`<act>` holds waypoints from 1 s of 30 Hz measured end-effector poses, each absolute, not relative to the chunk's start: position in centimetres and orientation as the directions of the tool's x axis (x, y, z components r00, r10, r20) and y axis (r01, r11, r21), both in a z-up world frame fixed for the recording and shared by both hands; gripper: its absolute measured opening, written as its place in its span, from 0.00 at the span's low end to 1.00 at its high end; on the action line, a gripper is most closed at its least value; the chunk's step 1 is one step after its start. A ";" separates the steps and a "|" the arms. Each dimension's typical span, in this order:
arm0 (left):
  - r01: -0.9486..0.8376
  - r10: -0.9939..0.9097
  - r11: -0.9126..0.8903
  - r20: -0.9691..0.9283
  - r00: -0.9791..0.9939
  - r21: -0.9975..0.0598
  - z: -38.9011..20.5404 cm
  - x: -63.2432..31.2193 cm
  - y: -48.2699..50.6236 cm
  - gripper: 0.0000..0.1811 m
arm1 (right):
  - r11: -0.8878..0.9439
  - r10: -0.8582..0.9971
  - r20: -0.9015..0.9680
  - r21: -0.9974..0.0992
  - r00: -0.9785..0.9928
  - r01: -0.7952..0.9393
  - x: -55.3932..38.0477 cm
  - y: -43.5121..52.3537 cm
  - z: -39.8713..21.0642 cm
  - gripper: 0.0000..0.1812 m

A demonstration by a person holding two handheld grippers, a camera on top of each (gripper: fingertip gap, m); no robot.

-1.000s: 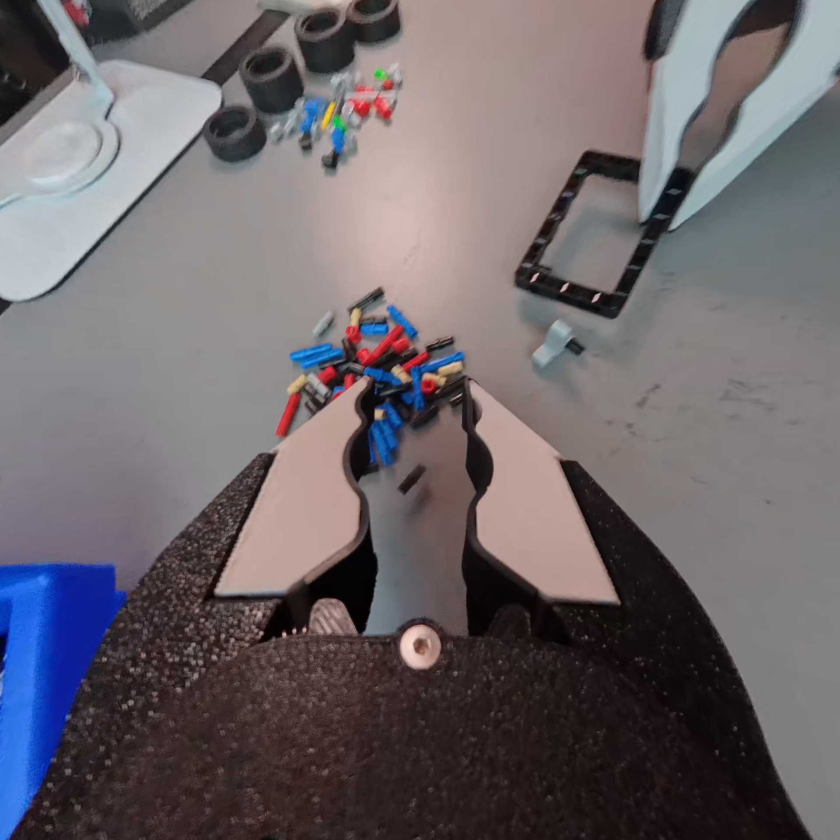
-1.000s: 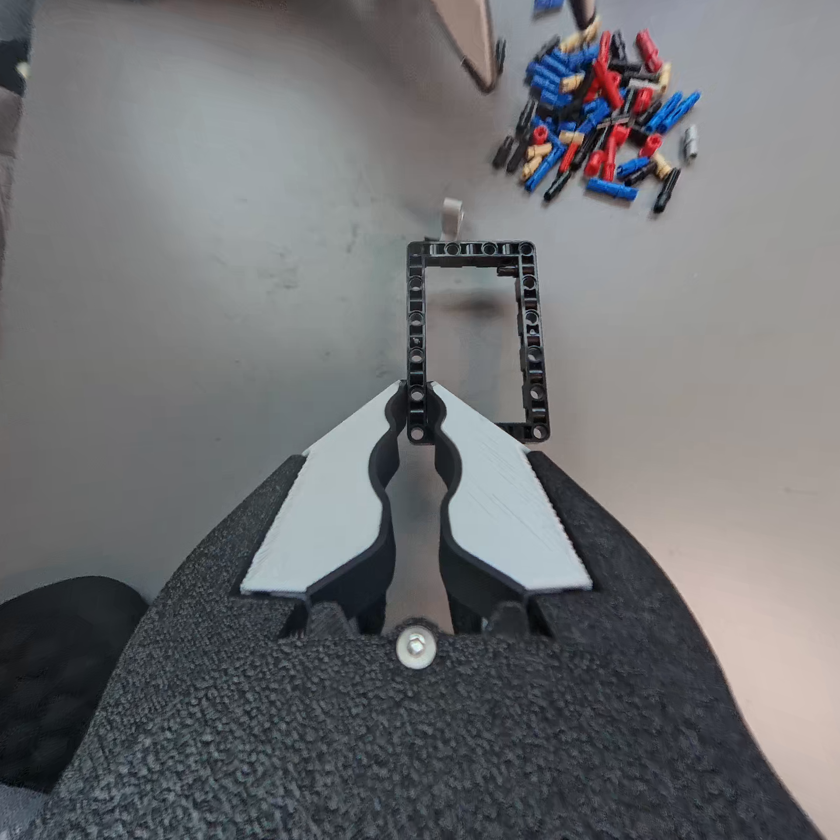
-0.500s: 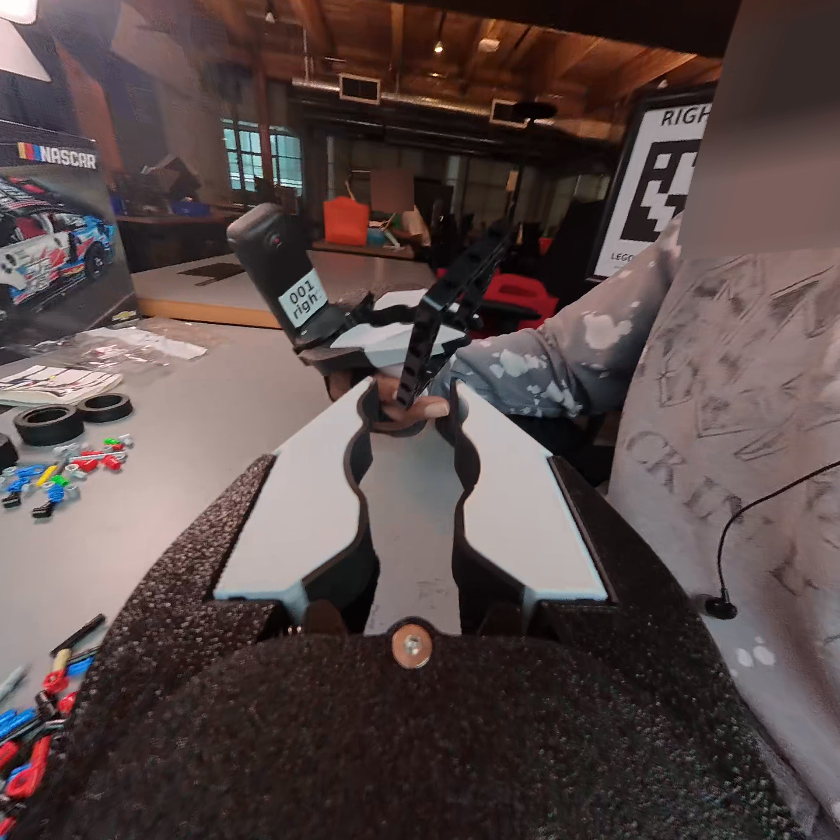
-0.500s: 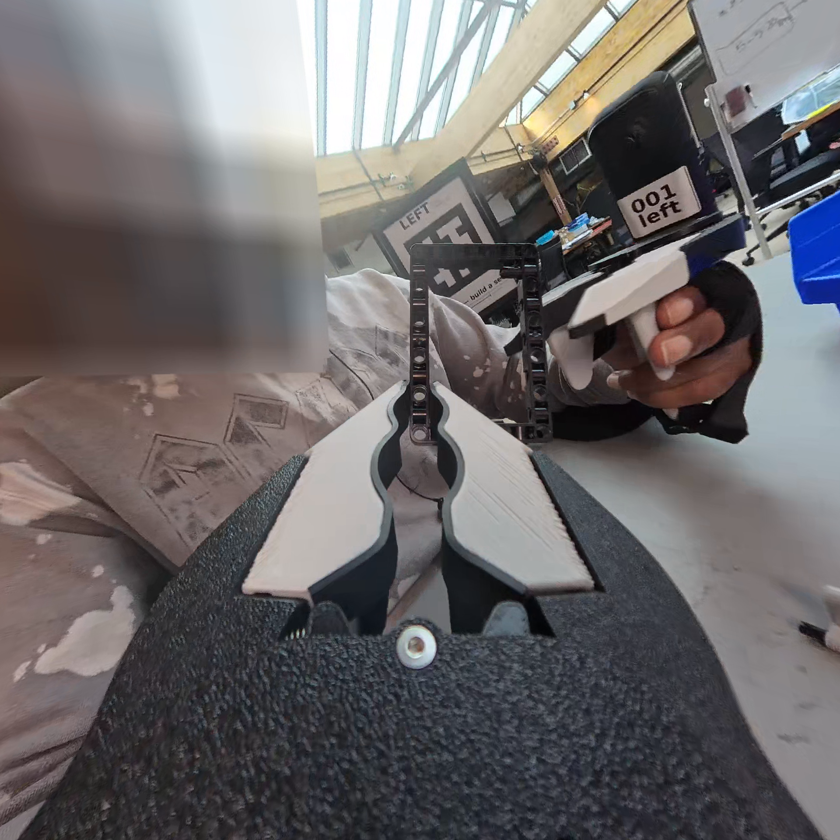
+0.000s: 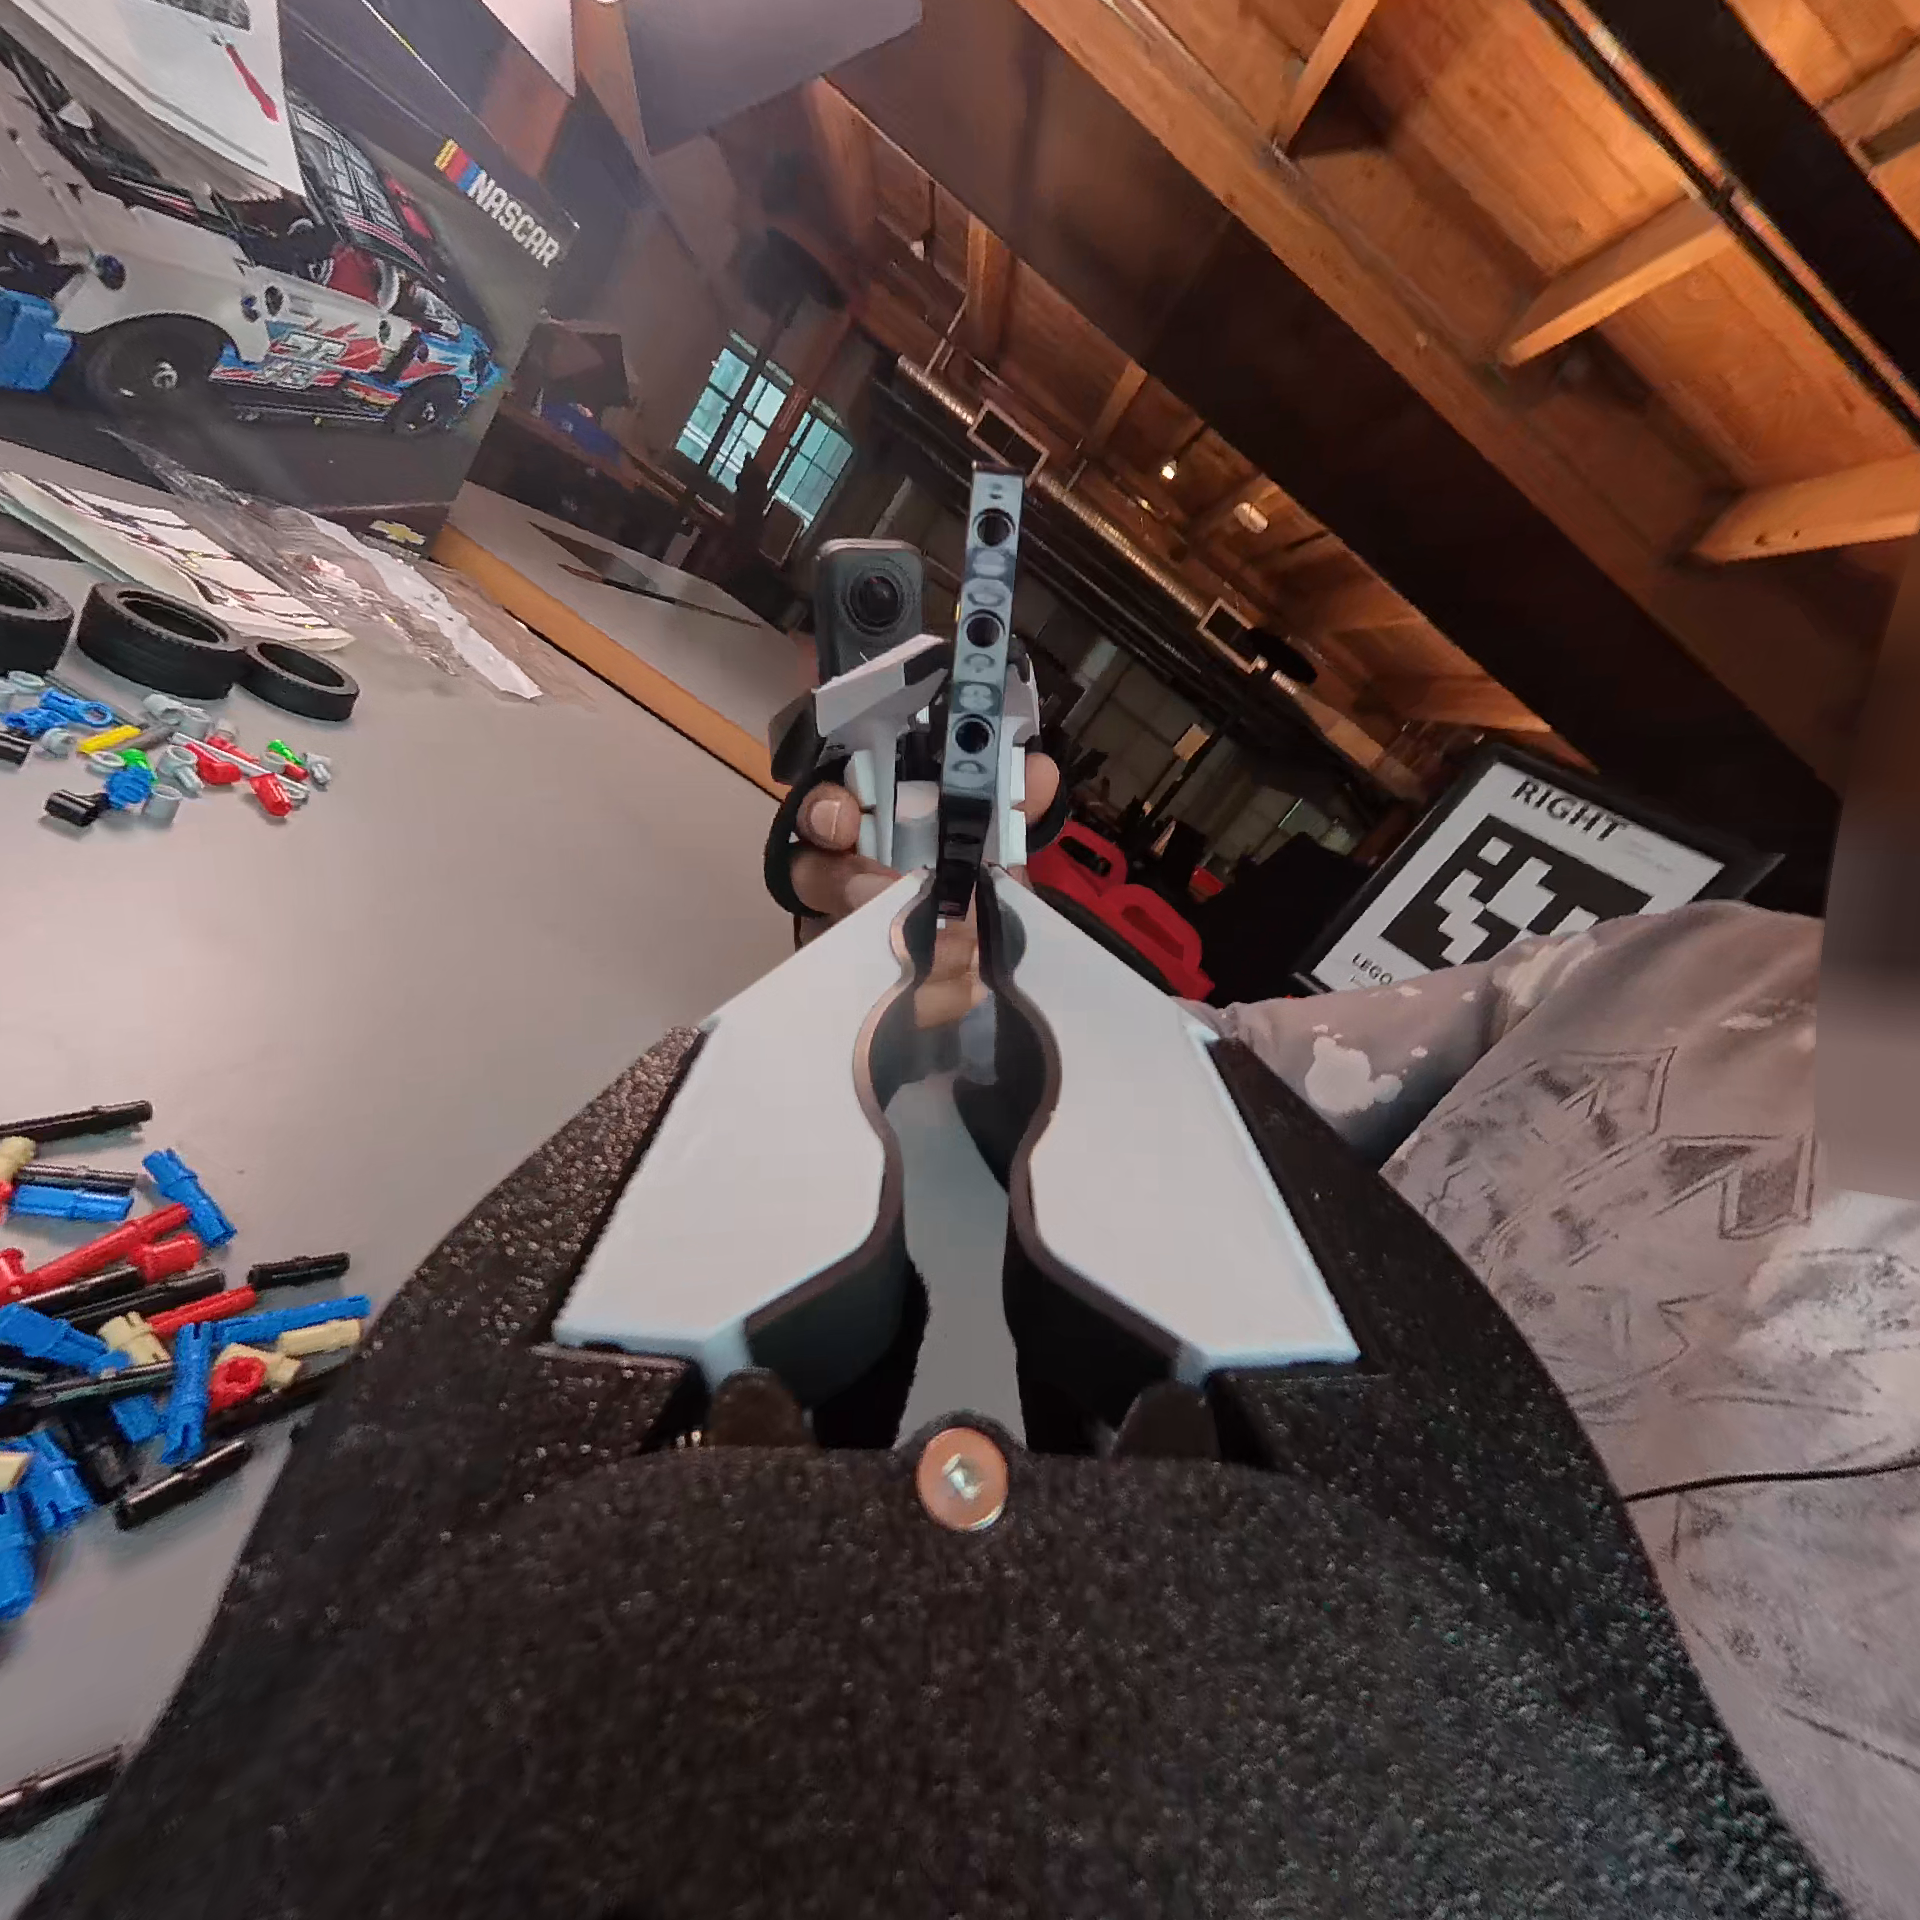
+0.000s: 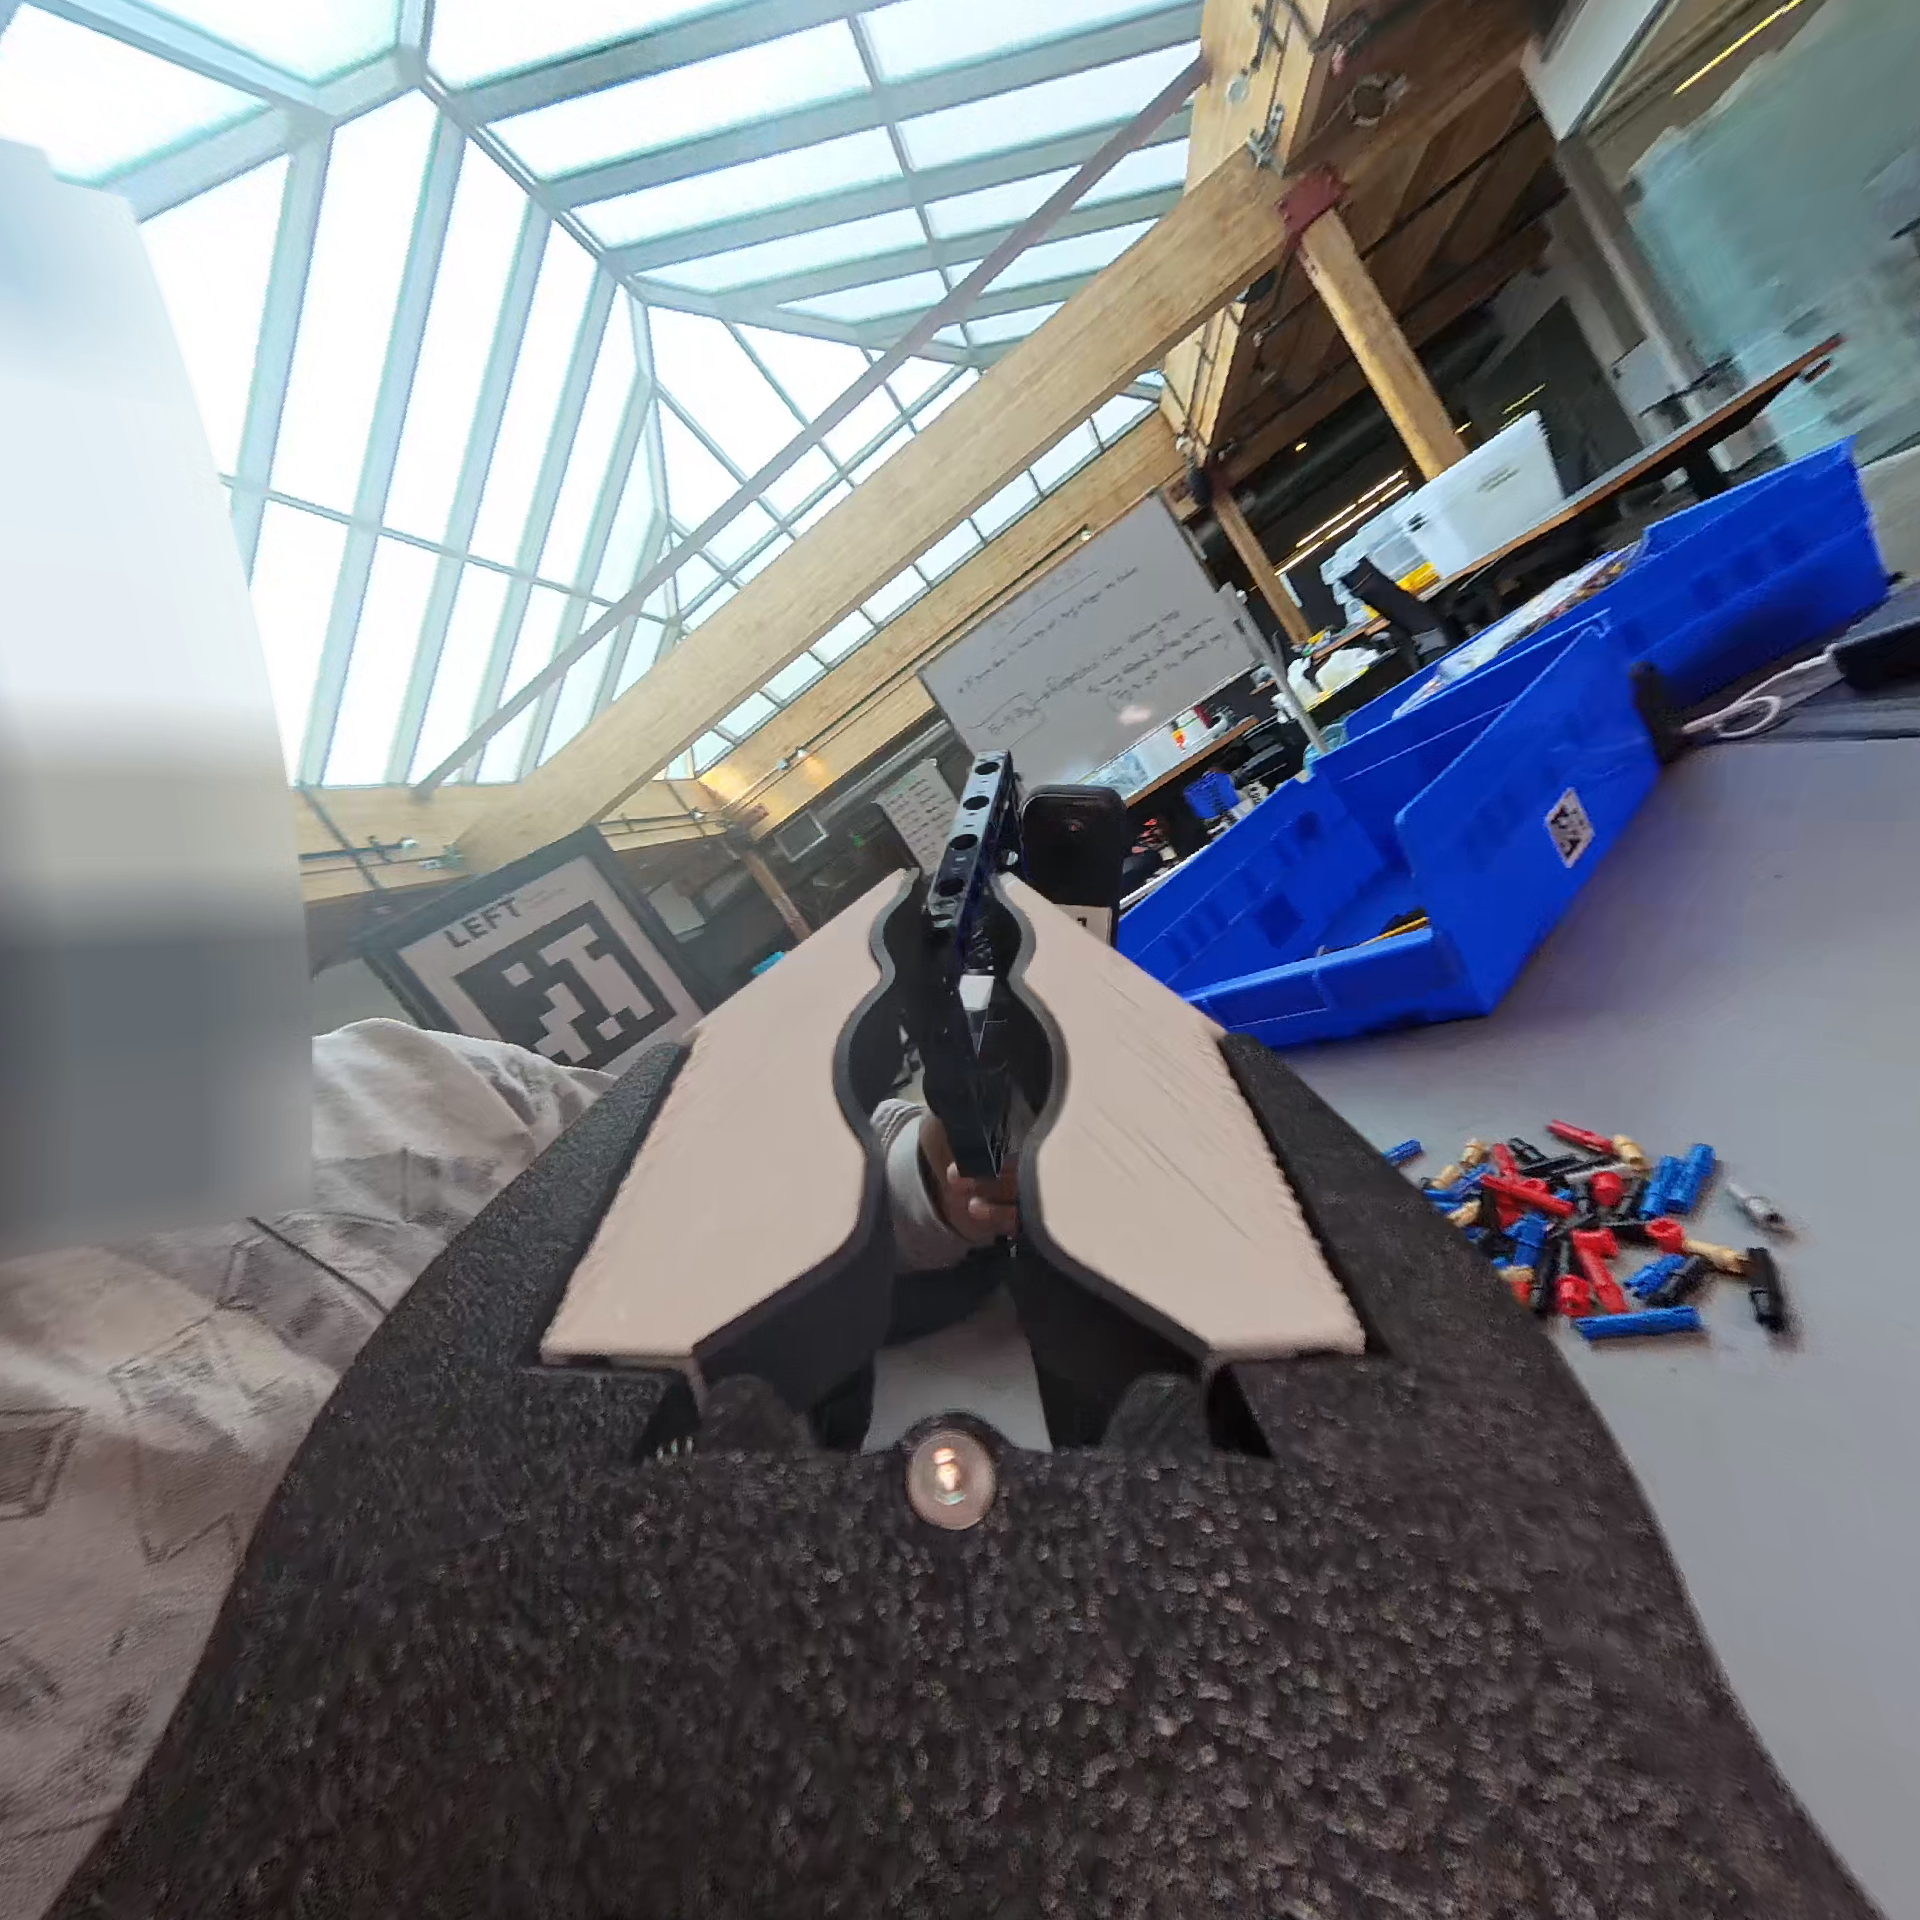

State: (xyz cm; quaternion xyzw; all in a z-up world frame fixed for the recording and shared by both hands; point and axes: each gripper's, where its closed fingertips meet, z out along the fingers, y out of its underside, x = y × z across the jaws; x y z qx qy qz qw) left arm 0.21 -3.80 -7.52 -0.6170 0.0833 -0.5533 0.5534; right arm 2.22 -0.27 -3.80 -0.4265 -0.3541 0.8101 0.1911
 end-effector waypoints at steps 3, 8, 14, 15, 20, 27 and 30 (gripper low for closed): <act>0.604 -0.706 -0.350 0.625 0.332 -0.716 -6.8 -0.9 -3.4 0.02 | -0.637 0.675 -0.531 -0.770 -0.511 -0.041 1.7 -0.3 -4.0 0.18; 0.675 -0.699 -0.299 0.636 0.327 -0.675 -6.2 -2.4 -3.1 0.00 | -0.583 0.713 -0.495 -0.812 -0.497 -0.026 0.7 -1.8 -4.8 0.28; 0.671 -0.647 -0.345 0.684 0.336 -0.656 -7.6 -2.7 -2.4 0.00 | -0.467 0.770 -0.388 -0.884 -0.506 -0.033 1.2 -3.2 -4.7 0.06; 0.659 -0.636 -0.355 0.688 0.350 -0.663 -7.9 -2.6 -2.3 0.00 | -0.450 0.783 -0.377 -0.893 -0.494 -0.032 1.1 -3.2 -4.7 0.05; 0.609 -0.613 -0.346 0.663 0.430 -0.714 -8.5 -3.1 -1.9 0.07 | -0.236 0.910 -0.194 -0.969 -0.367 -0.072 1.3 -2.5 -4.6 0.05; 0.688 -0.665 -0.405 0.710 0.230 -0.602 -6.2 -3.9 -3.0 0.24 | 0.631 0.776 0.630 -0.775 -0.036 0.043 0.0 -2.1 -8.5 0.05; 0.668 -0.611 -0.428 0.739 0.282 -0.609 -7.7 -3.6 -2.3 0.13 | 0.819 0.570 0.821 -0.566 -0.016 0.092 -0.7 -2.8 -10.0 0.06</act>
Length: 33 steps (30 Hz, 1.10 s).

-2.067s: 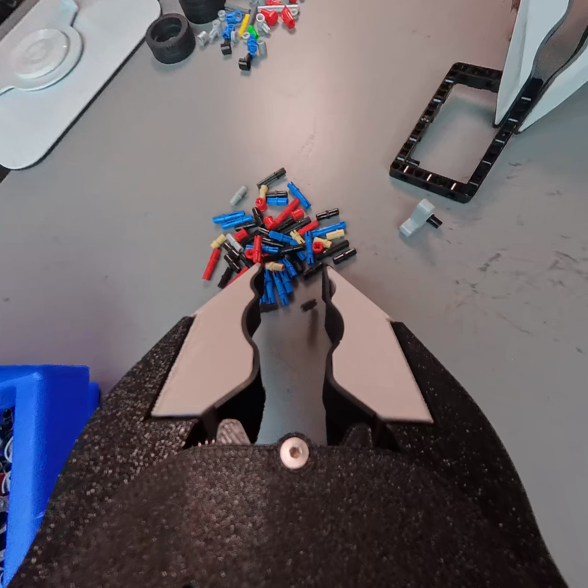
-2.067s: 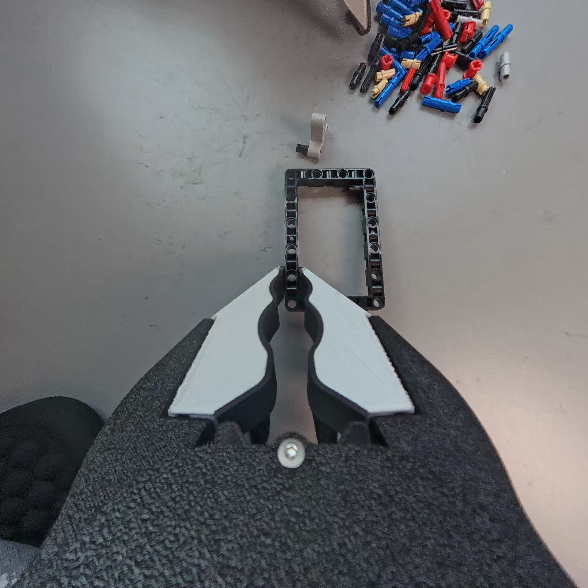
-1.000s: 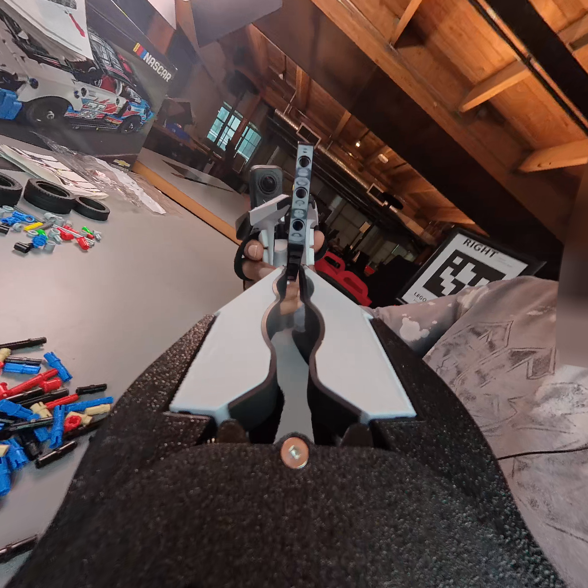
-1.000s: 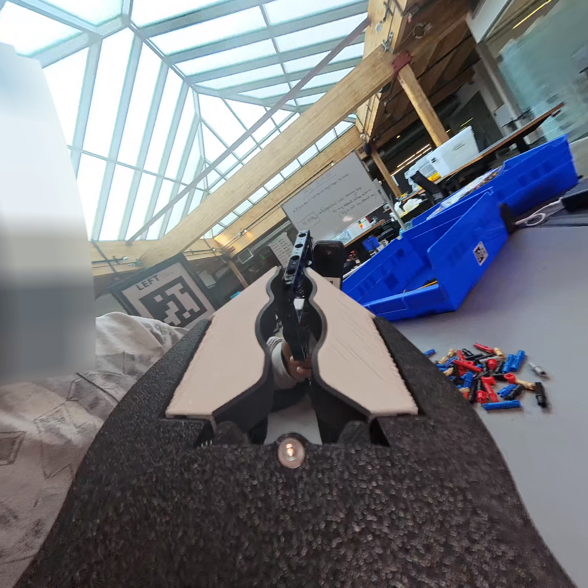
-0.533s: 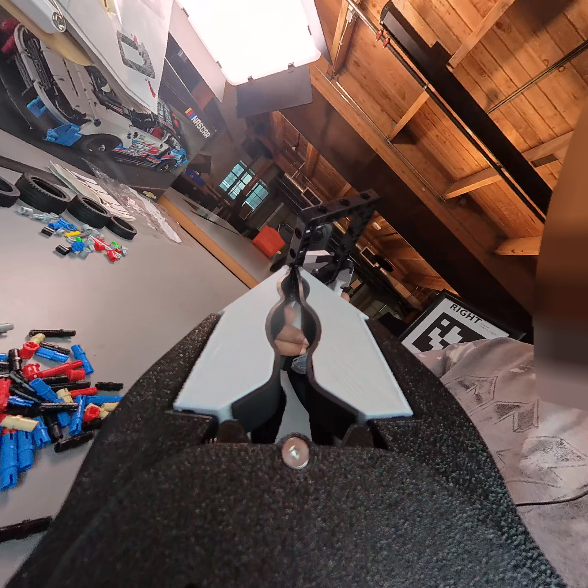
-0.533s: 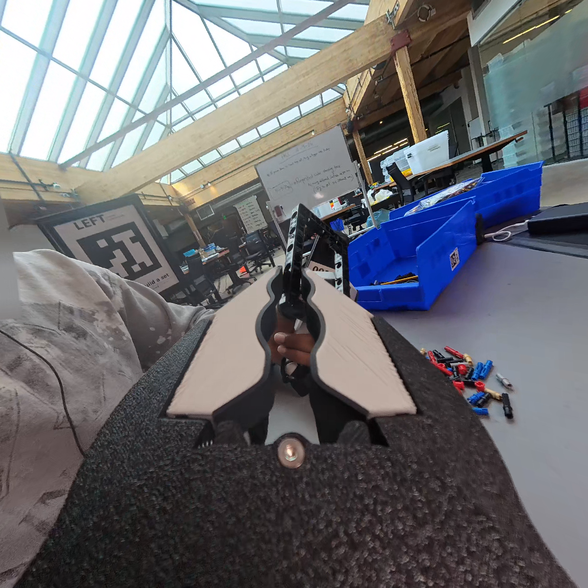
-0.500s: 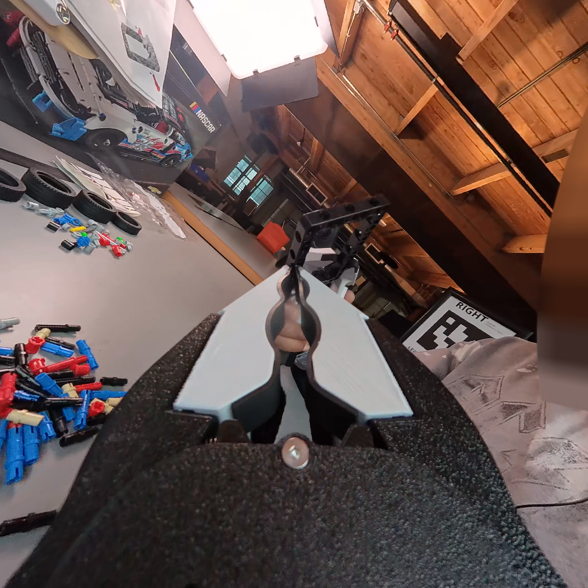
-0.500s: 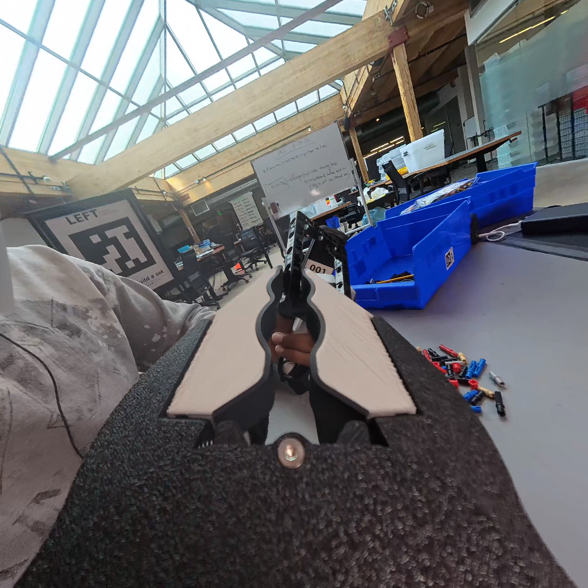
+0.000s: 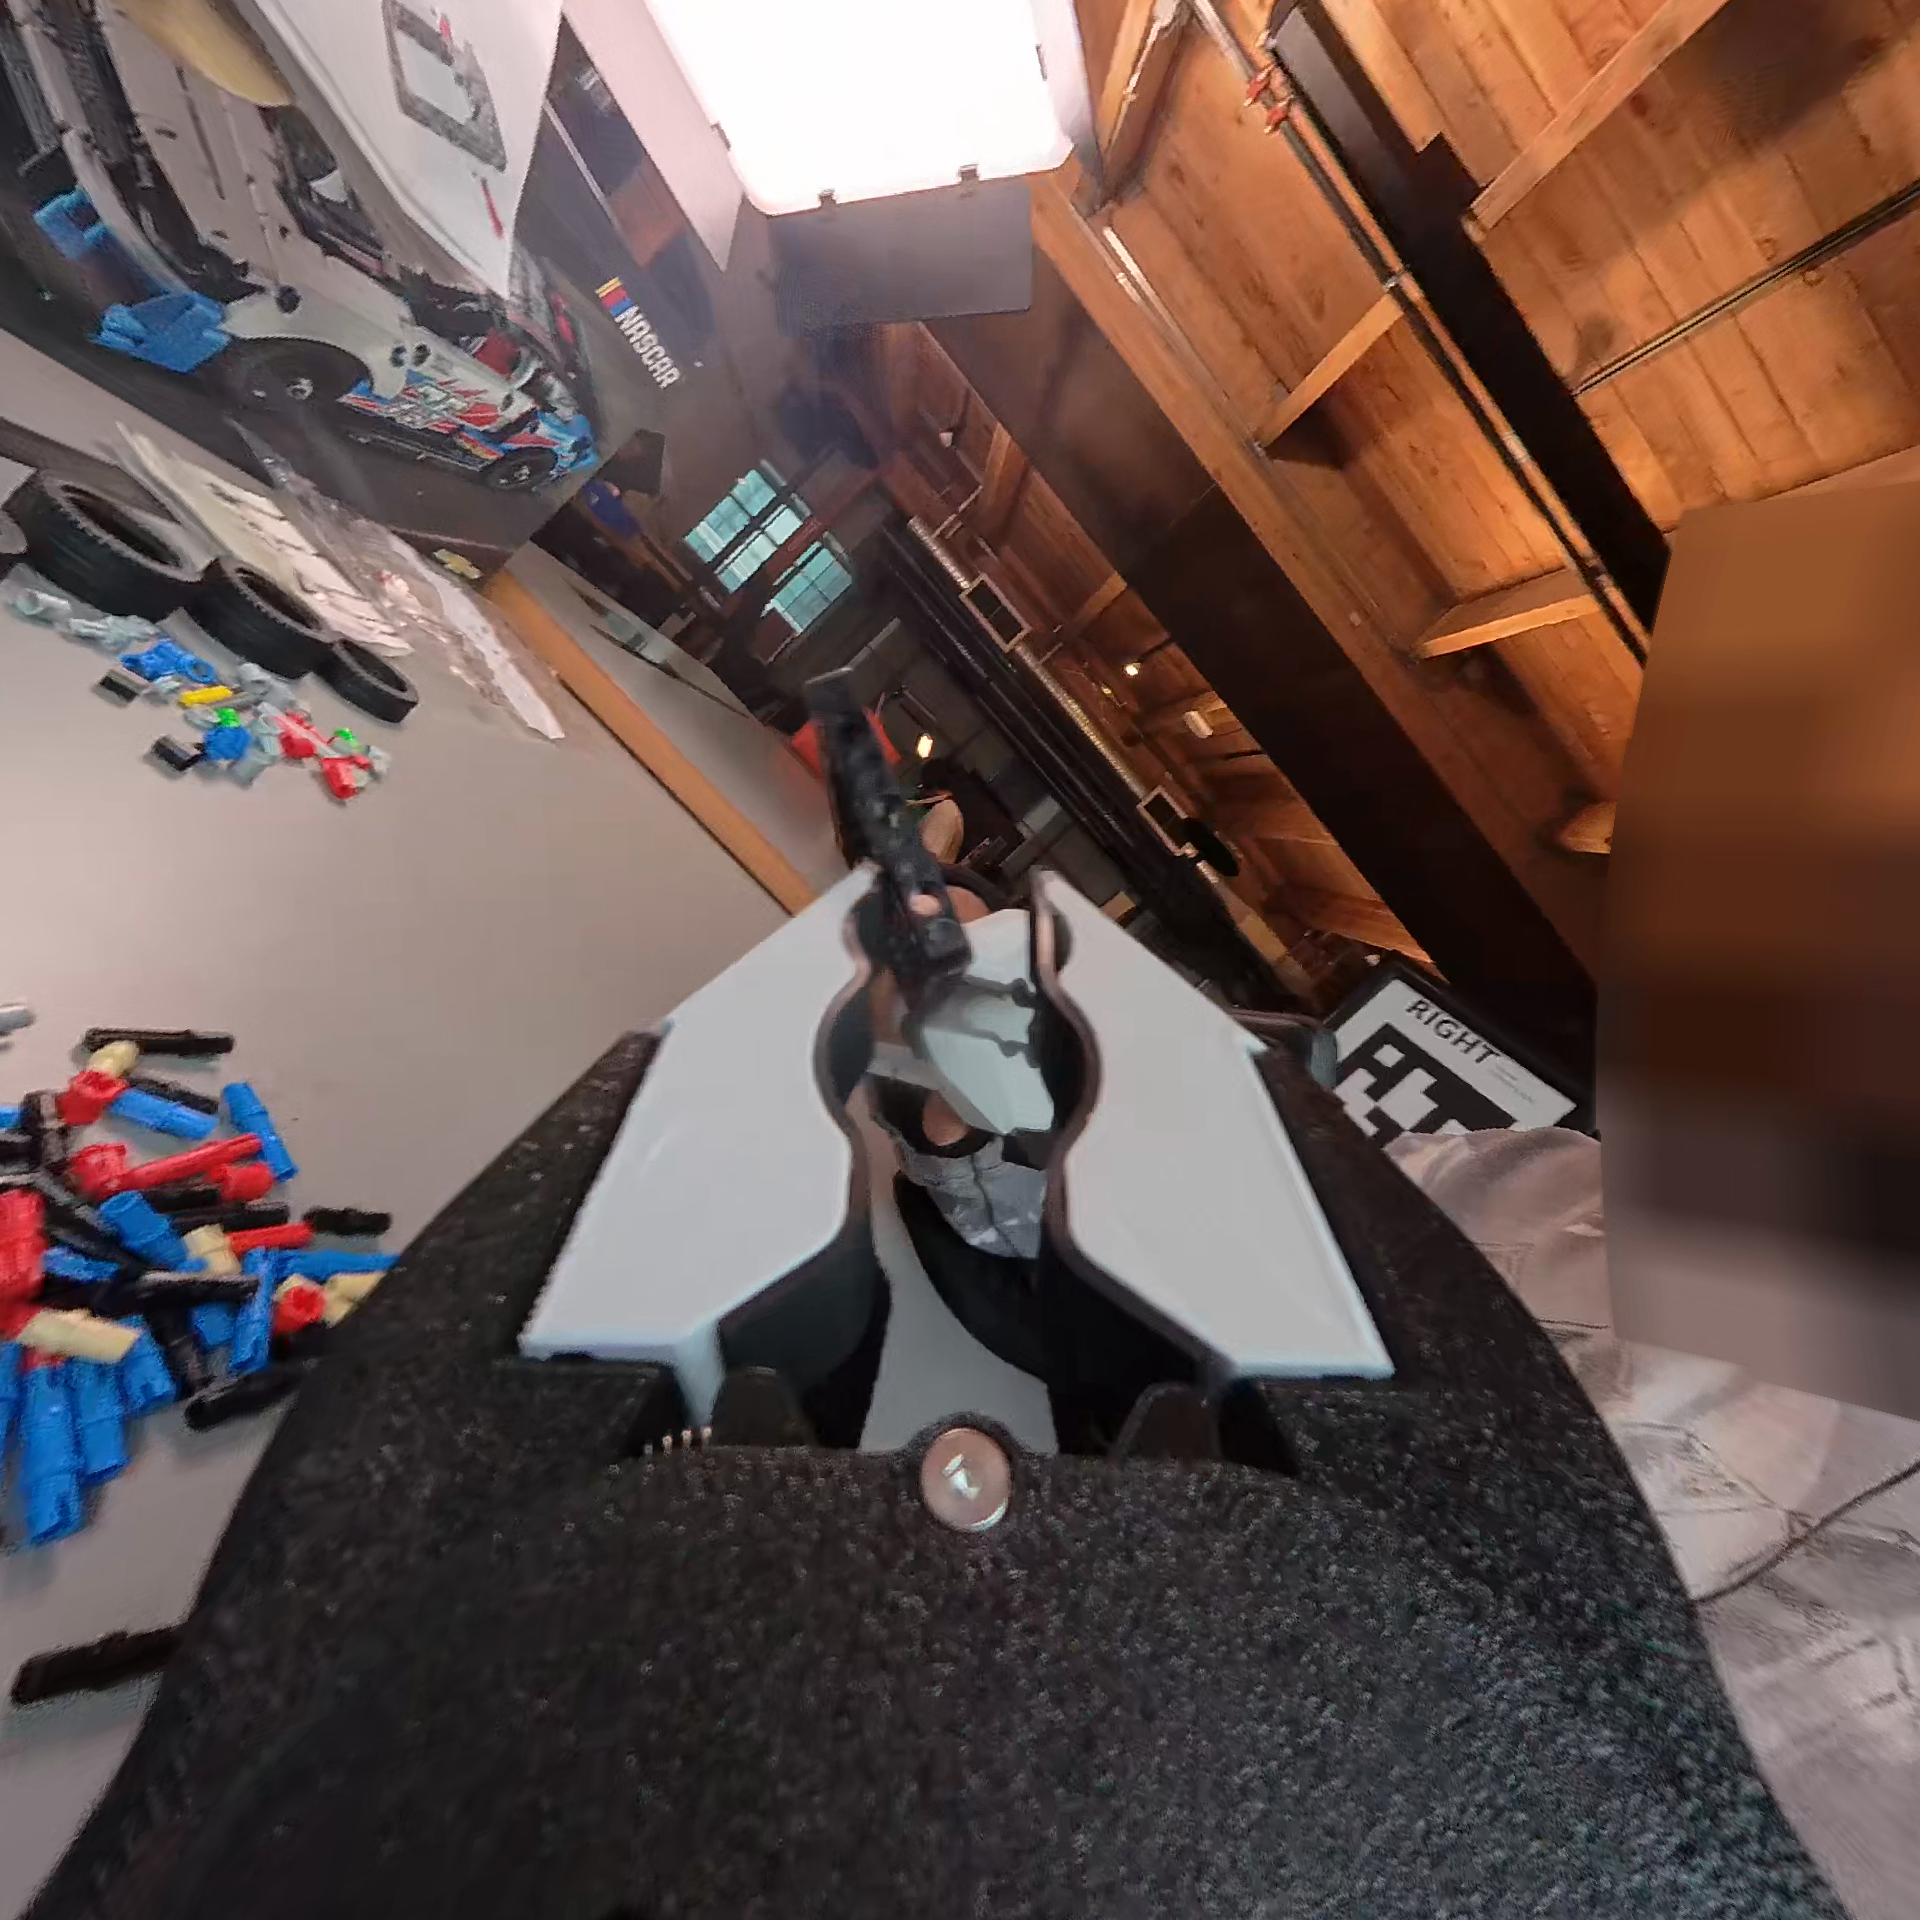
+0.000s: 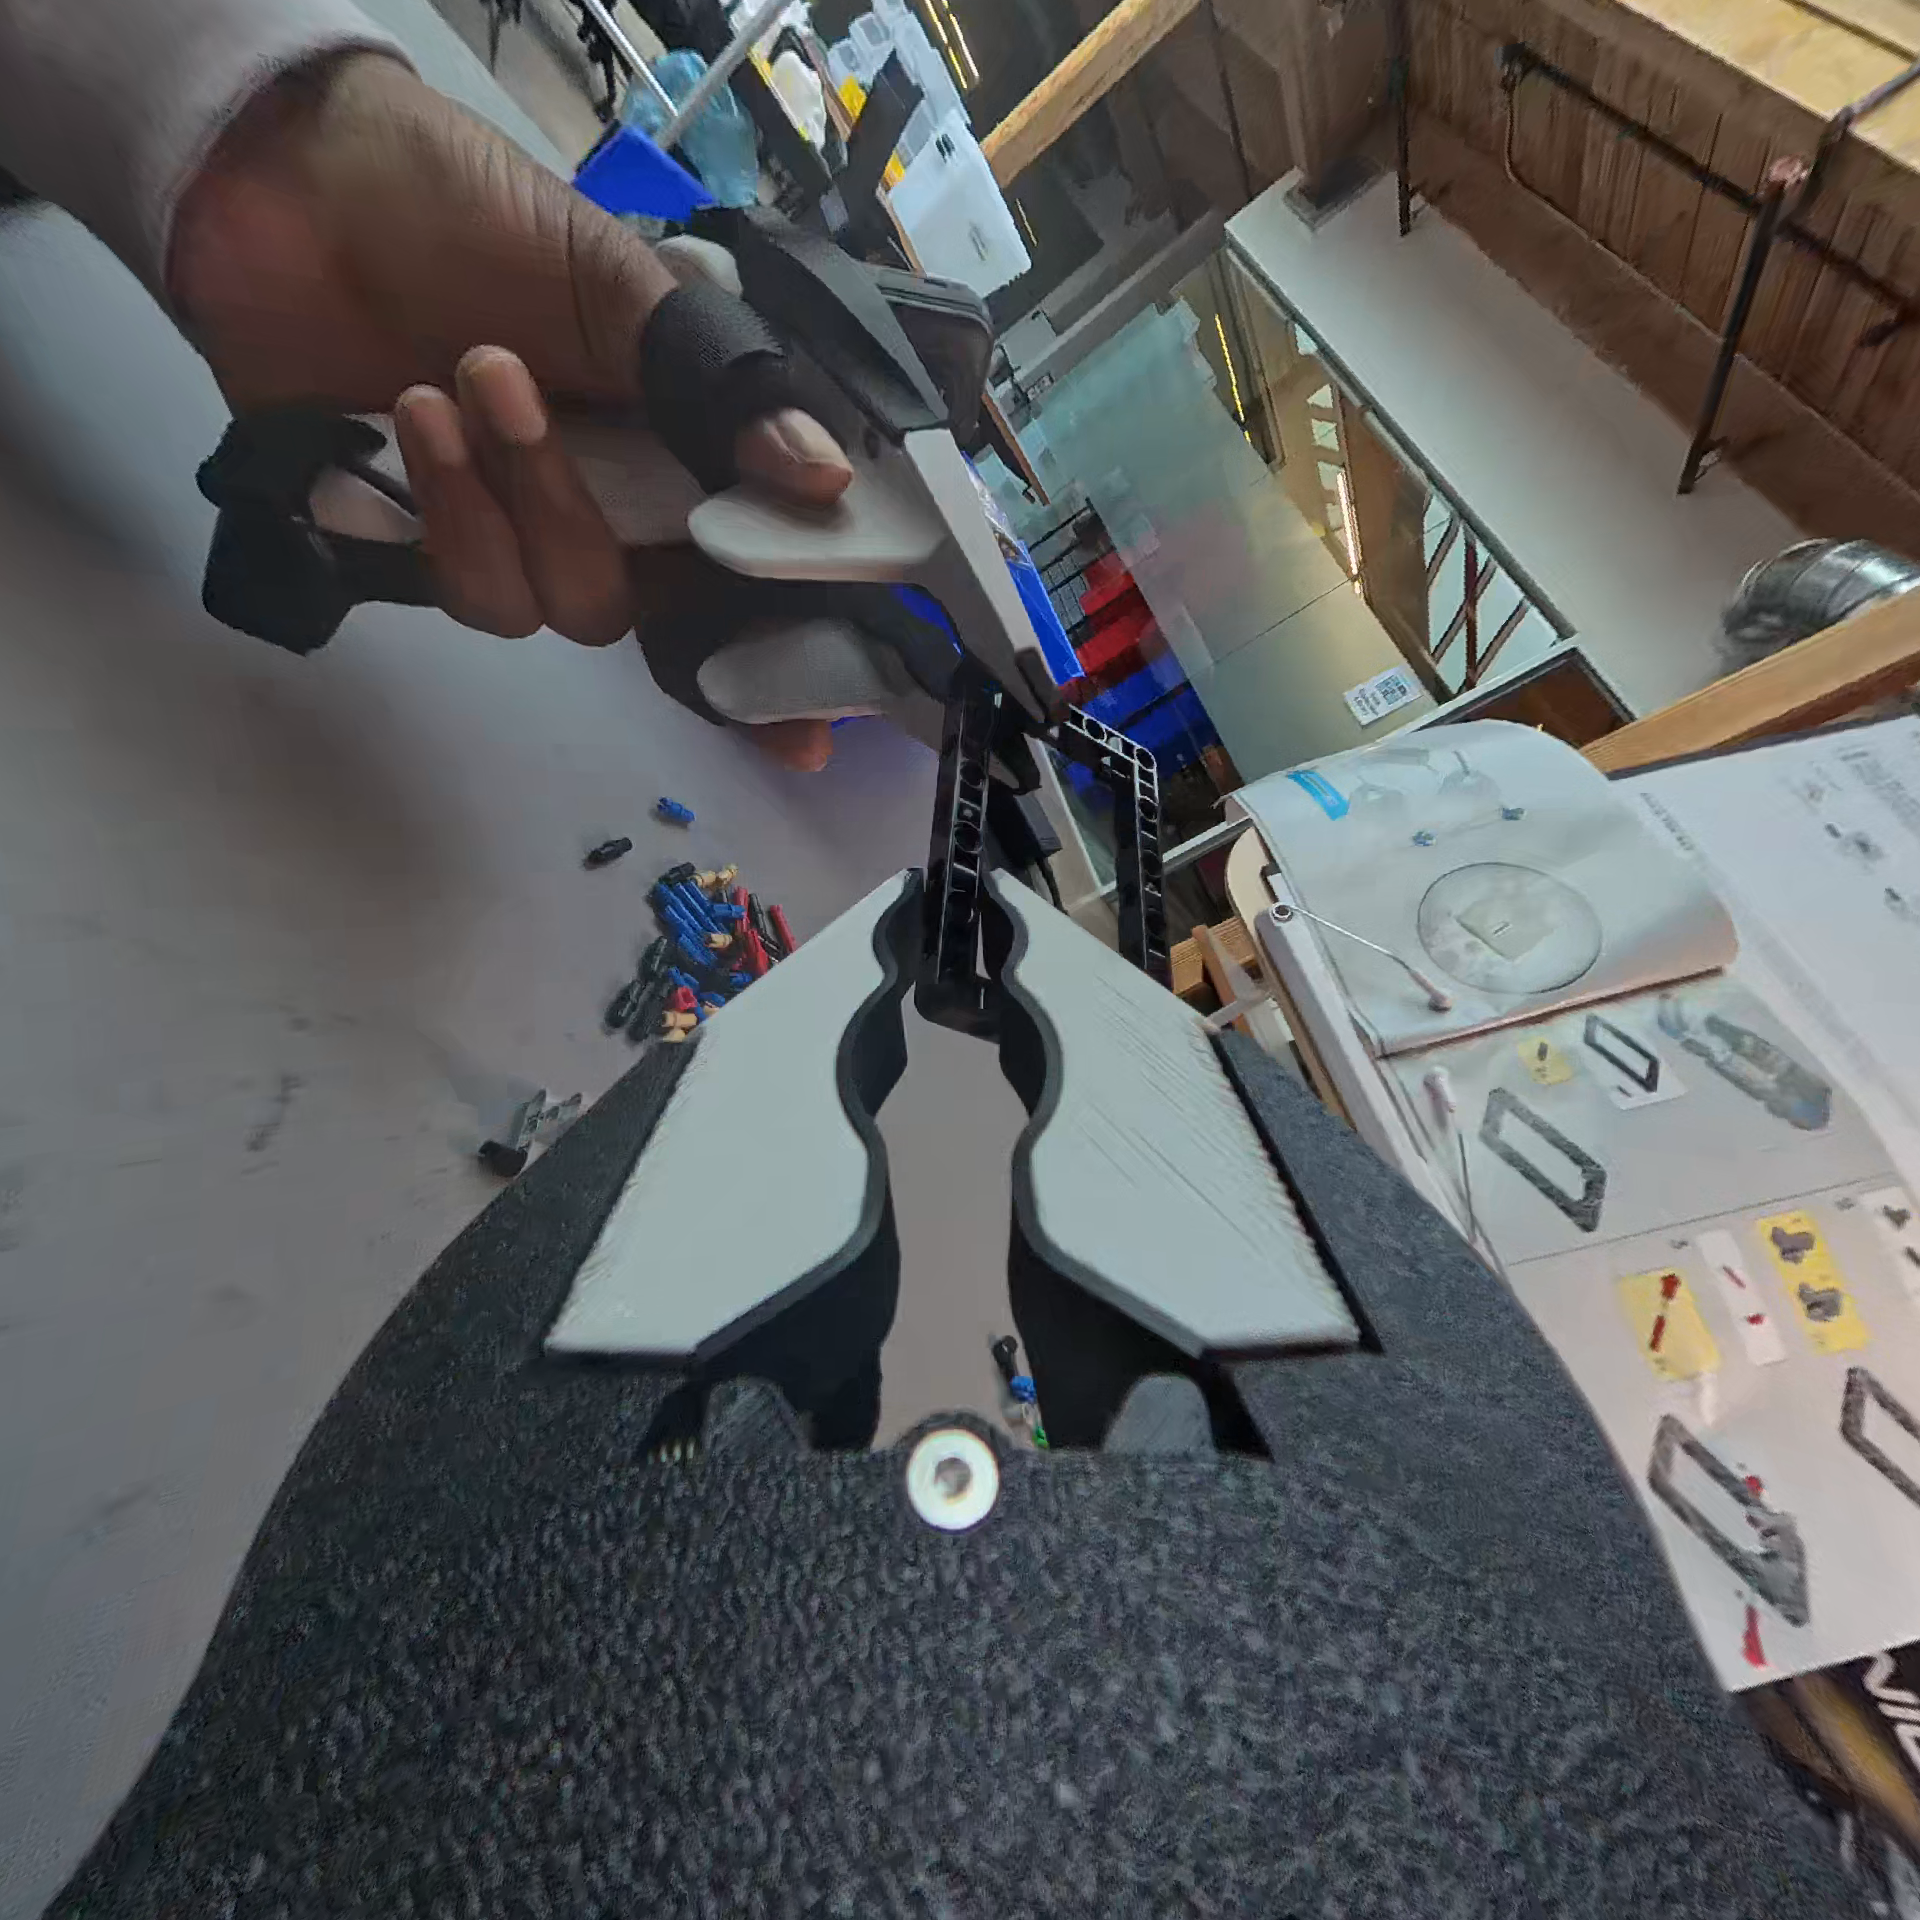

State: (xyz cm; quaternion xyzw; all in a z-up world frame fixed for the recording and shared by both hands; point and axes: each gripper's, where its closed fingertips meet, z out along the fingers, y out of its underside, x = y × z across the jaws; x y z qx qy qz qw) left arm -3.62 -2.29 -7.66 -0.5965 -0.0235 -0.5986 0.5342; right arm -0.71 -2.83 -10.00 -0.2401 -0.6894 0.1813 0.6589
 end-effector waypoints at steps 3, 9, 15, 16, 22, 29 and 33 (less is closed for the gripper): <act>0.640 -0.588 -0.430 0.736 0.337 -0.637 -8.7 -4.0 -2.2 0.03 | 0.780 0.626 0.777 -0.621 -0.067 0.079 -0.7 -3.4 -10.4 0.05; 0.299 -0.707 -0.376 0.481 0.519 -0.877 -9.4 -2.8 -3.9 0.03 | 0.182 0.952 0.182 -0.983 -0.247 -0.025 1.6 -2.7 -6.0 0.15; -0.041 -0.794 -0.342 0.266 0.548 -0.939 -11.4 0.9 -5.6 0.04 | 0.167 0.896 0.030 -0.947 -0.443 0.274 1.9 -4.6 -12.8 0.14; -0.063 -0.796 -0.341 0.252 0.550 -0.938 -11.6 1.1 -5.7 0.04 | 0.176 0.886 0.026 -0.942 -0.463 0.285 1.8 -5.0 -13.4 0.07; 0.076 -0.775 -0.350 0.334 0.537 -0.934 -10.5 0.4 -5.3 0.07 | -0.046 0.852 -0.140 -0.980 -0.505 0.195 1.8 -5.2 -10.7 0.04; 0.107 -0.778 -0.298 0.307 0.548 -0.948 -9.3 0.2 -5.4 0.13 | -0.111 0.828 -0.245 -0.953 -0.504 0.282 1.7 -5.3 -11.7 0.04; 0.056 -0.774 -0.280 0.260 0.578 -0.958 -9.7 0.9 -5.2 0.09 | -0.111 0.812 -0.270 -0.942 -0.518 0.317 1.3 -6.2 -12.3 0.04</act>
